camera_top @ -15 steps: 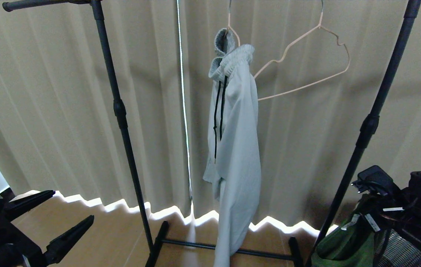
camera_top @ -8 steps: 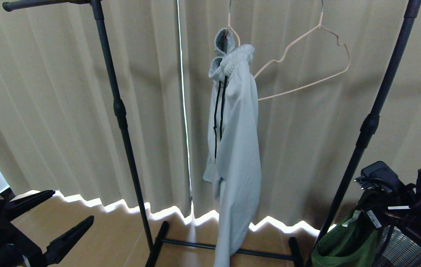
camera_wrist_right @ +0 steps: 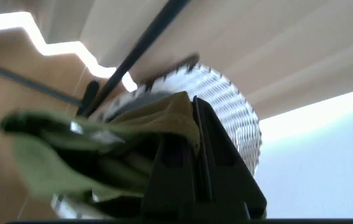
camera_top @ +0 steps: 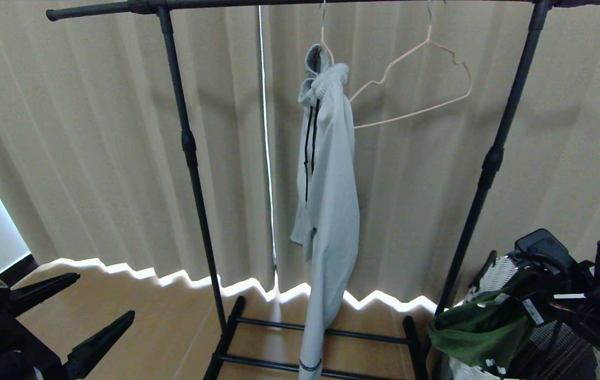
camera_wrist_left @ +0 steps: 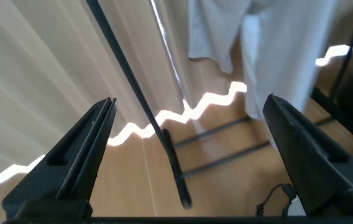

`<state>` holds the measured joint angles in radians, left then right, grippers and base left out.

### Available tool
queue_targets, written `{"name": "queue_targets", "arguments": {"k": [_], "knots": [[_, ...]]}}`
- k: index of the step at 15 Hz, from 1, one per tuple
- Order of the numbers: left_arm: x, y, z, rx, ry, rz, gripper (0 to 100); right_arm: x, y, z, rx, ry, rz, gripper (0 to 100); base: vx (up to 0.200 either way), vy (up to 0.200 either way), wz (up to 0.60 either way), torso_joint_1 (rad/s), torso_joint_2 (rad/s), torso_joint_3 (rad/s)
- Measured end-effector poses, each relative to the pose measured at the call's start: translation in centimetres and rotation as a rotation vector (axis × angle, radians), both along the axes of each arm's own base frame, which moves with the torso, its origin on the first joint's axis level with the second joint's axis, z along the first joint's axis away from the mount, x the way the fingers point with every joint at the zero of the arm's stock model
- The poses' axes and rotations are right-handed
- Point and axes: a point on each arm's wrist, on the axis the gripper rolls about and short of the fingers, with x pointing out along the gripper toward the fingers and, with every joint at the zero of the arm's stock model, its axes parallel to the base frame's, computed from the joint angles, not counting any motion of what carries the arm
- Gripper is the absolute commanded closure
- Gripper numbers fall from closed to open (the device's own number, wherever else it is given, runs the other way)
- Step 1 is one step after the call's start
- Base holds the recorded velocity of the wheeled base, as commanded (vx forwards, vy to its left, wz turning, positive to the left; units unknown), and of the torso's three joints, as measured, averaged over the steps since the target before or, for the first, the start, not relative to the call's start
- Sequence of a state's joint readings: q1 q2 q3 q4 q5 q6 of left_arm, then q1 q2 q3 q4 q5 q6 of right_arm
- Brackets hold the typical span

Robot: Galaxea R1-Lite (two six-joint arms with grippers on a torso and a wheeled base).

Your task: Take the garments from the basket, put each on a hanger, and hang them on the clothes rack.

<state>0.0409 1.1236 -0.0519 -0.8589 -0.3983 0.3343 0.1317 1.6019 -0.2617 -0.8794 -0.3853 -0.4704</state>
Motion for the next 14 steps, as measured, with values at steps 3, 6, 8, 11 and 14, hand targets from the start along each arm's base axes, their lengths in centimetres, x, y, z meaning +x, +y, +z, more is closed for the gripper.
{"name": "queue_targets", "arguments": {"k": [3,6,8,11,14], "knots": [[0.0,0.0,-0.1,0.002,0.001,-0.001,0,0.0,0.0,0.1,0.001,-0.003,0.002,100,0.000,0.000,0.00,0.000,0.00,0.000],[-0.2,-0.1,-0.3,-0.001,0.010,-0.011,0,0.1,0.7,0.2,0.013,-0.011,0.038,100,0.000,0.000,0.00,0.000,0.00,0.000],[-0.2,-0.4,-0.5,-0.002,0.020,-0.035,0,0.2,1.9,0.5,0.038,-0.027,0.090,100,0.000,0.000,0.00,0.000,0.00,0.000],[0.2,-1.3,-0.4,0.067,0.002,-0.129,0,0.8,4.5,1.8,0.099,-0.093,0.181,100,0.000,0.000,0.00,0.000,0.00,0.000],[1.0,-2.1,0.0,0.104,-0.019,-0.193,0,1.1,7.0,3.3,0.179,-0.160,0.258,100,0.000,0.000,0.00,0.000,0.00,0.000]]}}
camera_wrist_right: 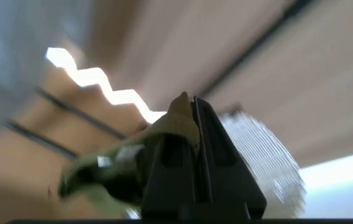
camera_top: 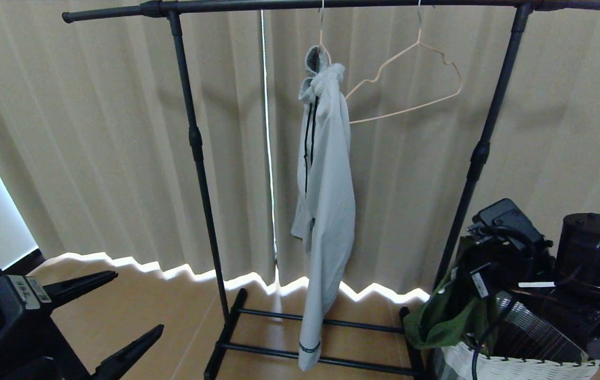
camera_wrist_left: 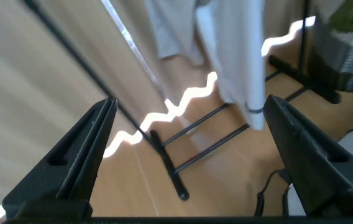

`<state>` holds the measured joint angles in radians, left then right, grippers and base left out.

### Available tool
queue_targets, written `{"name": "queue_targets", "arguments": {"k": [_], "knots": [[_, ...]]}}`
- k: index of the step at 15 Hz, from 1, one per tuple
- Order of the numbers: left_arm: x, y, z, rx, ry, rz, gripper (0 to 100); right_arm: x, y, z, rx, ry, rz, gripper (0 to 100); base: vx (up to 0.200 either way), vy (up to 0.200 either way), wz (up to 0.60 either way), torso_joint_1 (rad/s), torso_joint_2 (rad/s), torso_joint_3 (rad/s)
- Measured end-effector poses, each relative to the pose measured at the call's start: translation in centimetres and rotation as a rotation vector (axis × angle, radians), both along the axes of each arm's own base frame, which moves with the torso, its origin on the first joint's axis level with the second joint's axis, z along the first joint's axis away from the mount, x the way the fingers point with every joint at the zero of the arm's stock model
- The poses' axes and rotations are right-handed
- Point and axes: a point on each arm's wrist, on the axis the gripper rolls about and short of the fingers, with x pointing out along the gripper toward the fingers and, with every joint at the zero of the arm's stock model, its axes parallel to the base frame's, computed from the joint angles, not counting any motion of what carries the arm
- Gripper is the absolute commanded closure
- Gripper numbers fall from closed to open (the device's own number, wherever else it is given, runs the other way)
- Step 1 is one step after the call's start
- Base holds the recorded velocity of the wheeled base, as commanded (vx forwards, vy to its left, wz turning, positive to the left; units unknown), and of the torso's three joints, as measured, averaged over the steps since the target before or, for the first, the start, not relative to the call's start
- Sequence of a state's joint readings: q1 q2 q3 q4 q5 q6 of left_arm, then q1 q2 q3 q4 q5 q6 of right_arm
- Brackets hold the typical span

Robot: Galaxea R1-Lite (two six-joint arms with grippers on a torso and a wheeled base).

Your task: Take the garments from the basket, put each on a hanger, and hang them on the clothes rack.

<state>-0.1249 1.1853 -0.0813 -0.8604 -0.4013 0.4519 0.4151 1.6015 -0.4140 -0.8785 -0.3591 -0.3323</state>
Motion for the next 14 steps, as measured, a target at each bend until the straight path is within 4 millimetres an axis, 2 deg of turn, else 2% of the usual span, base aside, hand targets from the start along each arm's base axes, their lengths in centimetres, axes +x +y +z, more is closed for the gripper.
{"name": "queue_targets", "arguments": {"k": [3,6,9,14], "knots": [[1.4,-2.1,1.1,-0.049,0.012,-0.111,0,-0.1,2.5,1.4,0.083,-0.043,0.077,100,0.000,0.000,0.00,0.000,0.00,0.000],[3.5,-5.9,2.1,-0.153,0.097,-0.237,0,-0.3,5.0,2.8,0.177,-0.080,0.150,100,0.000,0.000,0.00,0.000,0.00,0.000],[5.7,-10.6,1.6,-0.215,0.223,-0.278,0,-0.7,7.0,3.9,0.259,-0.098,0.230,100,0.000,0.000,0.00,0.000,0.00,0.000],[8.0,-17.5,-0.1,-0.221,0.331,-0.380,0,-1.9,8.9,5.0,0.336,-0.106,0.320,100,0.000,0.000,0.00,0.000,0.00,0.000]]}}
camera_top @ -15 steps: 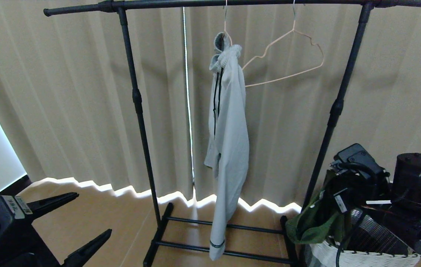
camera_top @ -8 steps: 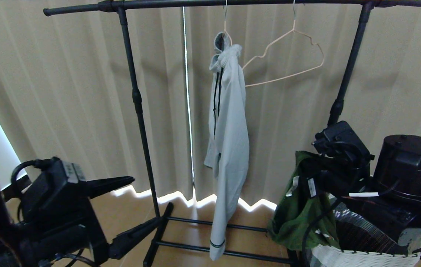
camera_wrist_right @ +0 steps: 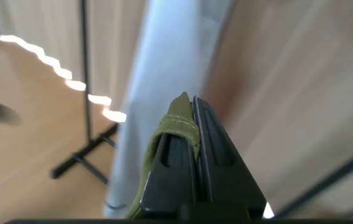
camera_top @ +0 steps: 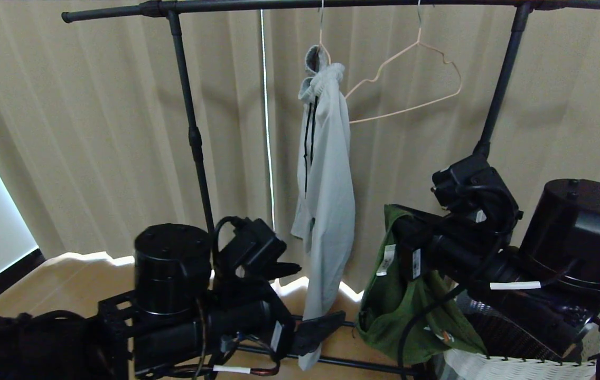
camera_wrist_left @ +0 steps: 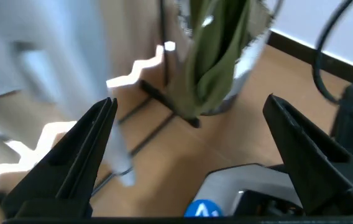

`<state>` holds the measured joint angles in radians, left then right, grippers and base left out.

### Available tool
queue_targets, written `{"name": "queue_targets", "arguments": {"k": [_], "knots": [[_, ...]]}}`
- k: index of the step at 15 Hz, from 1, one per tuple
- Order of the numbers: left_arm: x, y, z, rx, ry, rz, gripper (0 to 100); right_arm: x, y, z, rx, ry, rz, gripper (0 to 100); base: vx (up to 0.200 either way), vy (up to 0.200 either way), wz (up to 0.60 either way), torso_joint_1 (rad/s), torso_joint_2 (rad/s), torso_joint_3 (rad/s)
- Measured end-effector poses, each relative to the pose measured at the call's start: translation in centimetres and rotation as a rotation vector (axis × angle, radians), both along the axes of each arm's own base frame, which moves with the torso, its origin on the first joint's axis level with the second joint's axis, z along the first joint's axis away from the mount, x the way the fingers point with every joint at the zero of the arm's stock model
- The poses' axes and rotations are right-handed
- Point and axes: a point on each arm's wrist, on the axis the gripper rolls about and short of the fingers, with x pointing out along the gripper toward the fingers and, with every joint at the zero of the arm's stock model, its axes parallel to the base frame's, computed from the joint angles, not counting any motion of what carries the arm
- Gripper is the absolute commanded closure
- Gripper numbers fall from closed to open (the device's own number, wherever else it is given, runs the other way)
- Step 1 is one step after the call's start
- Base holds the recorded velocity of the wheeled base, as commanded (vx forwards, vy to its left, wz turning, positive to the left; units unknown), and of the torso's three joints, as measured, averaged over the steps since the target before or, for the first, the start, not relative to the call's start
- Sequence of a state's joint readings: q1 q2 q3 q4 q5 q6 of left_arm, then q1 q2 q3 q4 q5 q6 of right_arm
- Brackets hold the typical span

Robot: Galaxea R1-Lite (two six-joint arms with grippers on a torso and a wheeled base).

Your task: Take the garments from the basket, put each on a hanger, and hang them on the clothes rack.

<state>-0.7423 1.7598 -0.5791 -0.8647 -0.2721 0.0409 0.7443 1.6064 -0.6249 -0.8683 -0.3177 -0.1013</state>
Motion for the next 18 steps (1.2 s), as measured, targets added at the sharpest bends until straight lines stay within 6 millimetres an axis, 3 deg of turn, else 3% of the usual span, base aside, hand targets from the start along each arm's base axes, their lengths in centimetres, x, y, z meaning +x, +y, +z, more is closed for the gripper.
{"name": "queue_targets", "arguments": {"k": [5,10,11,16,18], "knots": [[3.4,-4.2,-2.0,0.033,-0.005,0.078,0,-2.1,0.8,1.3,0.062,-0.021,0.074,100,0.000,0.000,0.00,0.000,0.00,0.000],[4.5,-5.1,-4.6,0.081,0.040,0.105,0,-3.2,1.1,2.4,0.116,-0.042,0.113,100,0.000,0.000,0.00,0.000,0.00,0.000],[4.4,-5.1,-5.0,0.087,0.054,0.108,100,-3.3,1.0,2.5,0.118,-0.045,0.115,100,0.000,0.000,0.00,0.000,0.00,0.000],[4.0,-4.5,-6.1,0.122,0.080,0.122,100,-3.3,0.9,2.9,0.128,-0.054,0.112,100,0.000,0.000,0.00,0.000,0.00,0.000],[3.7,-3.5,-5.5,0.133,0.067,0.154,100,-2.7,0.5,2.9,0.129,-0.057,0.085,100,0.000,0.000,0.00,0.000,0.00,0.000]]}}
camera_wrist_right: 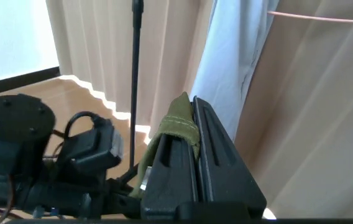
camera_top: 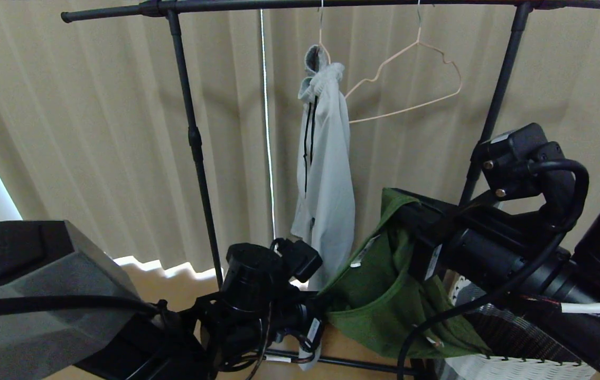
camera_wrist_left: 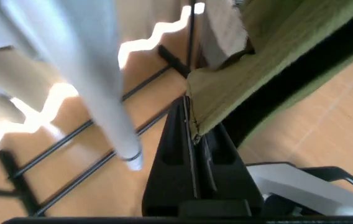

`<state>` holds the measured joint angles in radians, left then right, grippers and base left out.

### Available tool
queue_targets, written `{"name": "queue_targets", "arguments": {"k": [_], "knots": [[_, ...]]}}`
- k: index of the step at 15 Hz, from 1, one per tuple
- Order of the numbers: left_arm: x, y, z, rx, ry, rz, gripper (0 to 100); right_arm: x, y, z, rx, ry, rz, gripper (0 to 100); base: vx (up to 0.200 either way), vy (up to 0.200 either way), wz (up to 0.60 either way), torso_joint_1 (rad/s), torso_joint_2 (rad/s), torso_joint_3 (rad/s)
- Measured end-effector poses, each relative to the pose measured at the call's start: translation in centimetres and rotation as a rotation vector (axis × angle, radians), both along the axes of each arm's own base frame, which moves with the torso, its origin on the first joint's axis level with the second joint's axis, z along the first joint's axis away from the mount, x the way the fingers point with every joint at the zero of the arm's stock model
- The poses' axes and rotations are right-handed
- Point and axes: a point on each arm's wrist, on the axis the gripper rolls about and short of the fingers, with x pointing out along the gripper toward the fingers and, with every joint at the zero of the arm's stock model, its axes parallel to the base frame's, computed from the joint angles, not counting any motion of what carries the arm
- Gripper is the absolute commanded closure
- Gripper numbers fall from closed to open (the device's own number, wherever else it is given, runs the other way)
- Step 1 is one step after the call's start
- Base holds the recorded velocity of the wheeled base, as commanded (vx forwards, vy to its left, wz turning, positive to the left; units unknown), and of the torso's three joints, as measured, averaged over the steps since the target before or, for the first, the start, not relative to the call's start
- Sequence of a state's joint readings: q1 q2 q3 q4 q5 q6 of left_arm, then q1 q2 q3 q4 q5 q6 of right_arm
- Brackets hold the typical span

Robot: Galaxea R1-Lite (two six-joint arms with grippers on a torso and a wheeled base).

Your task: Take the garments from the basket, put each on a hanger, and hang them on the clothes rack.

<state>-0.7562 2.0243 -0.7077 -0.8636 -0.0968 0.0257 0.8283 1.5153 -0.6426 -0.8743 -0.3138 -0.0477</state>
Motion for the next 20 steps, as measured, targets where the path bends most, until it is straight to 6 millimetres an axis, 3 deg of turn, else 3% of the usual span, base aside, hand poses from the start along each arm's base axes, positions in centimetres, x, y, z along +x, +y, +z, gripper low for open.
{"name": "queue_targets", "arguments": {"k": [4,7,9,11,20], "knots": [[0.3,5.1,4.5,0.019,-0.072,0.110,100,2.2,-1.6,-0.4,-0.008,0.010,-0.046,100,0.000,0.000,0.00,0.000,0.00,0.000],[0.1,9.2,10.5,0.005,-0.124,0.218,100,3.3,-2.3,-0.8,-0.015,0.020,-0.091,100,0.000,0.000,0.00,0.000,0.00,0.000],[-0.4,10.6,14.8,-0.054,-0.221,0.257,100,3.9,-2.6,-0.3,-0.004,0.006,-0.114,100,0.000,0.000,0.00,0.000,0.00,0.000],[-1.0,11.2,17.3,-0.095,-0.299,0.284,100,4.6,-3.0,0.4,0.011,-0.012,-0.140,100,0.000,0.000,0.00,0.000,0.00,0.000],[-2.3,10.7,18.1,-0.111,-0.329,0.265,100,5.1,-3.4,0.6,0.015,-0.022,-0.167,100,0.000,0.000,0.00,0.000,0.00,0.000]]}}
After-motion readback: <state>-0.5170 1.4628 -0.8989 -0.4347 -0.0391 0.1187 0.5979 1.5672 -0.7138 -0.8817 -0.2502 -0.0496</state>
